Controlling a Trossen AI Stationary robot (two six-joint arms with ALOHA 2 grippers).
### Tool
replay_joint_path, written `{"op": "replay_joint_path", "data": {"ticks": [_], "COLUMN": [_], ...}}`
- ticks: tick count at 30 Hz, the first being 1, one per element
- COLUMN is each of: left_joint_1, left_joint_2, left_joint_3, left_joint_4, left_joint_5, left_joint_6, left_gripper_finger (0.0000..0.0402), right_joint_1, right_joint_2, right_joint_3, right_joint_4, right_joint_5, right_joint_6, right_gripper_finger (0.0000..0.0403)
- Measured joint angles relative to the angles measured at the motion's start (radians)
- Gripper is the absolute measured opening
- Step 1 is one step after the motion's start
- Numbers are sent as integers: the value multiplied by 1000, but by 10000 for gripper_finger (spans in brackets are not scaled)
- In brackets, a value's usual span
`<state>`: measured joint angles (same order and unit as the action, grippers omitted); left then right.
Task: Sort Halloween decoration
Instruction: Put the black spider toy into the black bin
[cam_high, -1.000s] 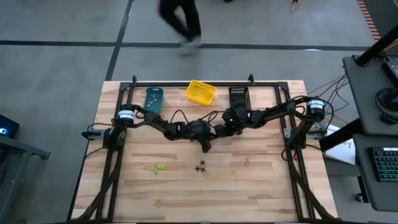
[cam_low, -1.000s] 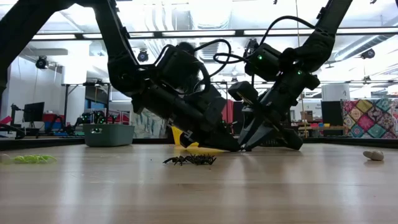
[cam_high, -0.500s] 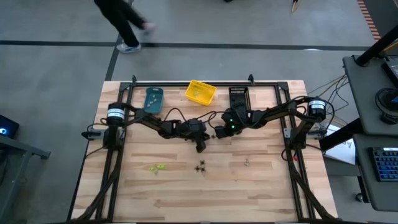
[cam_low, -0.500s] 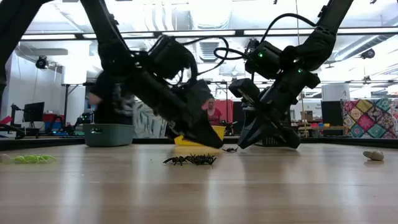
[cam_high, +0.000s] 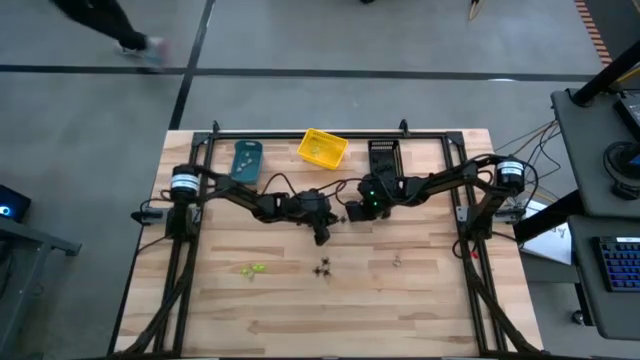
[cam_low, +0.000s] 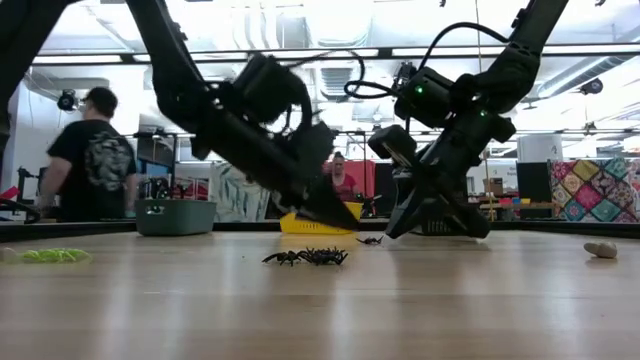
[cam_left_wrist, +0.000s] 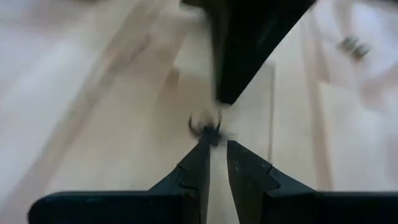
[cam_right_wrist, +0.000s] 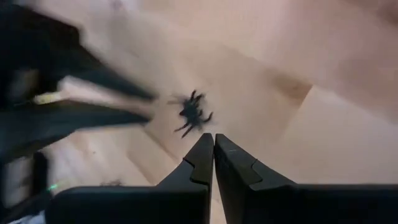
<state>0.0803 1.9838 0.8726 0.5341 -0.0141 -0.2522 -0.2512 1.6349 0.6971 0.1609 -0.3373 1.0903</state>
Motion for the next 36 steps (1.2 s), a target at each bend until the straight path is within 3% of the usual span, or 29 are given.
{"op": "replay_joint_path", "data": {"ticks": [7,14,26,36], "left_joint_1": [0,0,9,10], "left_joint_2": [49,-6,83,92], "left_joint_3": [4,14,24,25], "left_joint_4": [24,54,64,48], "left_joint_5": [-3,-3,-4,-4], "left_joint_6": [-18,-19,-20,-26], "left_gripper_finger": [38,38,38,38], "right_joint_1": [7,7,6,0], "right_joint_2": [-10,-10,-10,-7], "right_joint_3": [0,0,0,0], "right_joint_4": [-5,-7,-14,0], "right_joint_5": [-30,-29,-28,51], "right_joint_6": [51,62,47,32], "right_gripper_finger": [33,62,68,84]}}
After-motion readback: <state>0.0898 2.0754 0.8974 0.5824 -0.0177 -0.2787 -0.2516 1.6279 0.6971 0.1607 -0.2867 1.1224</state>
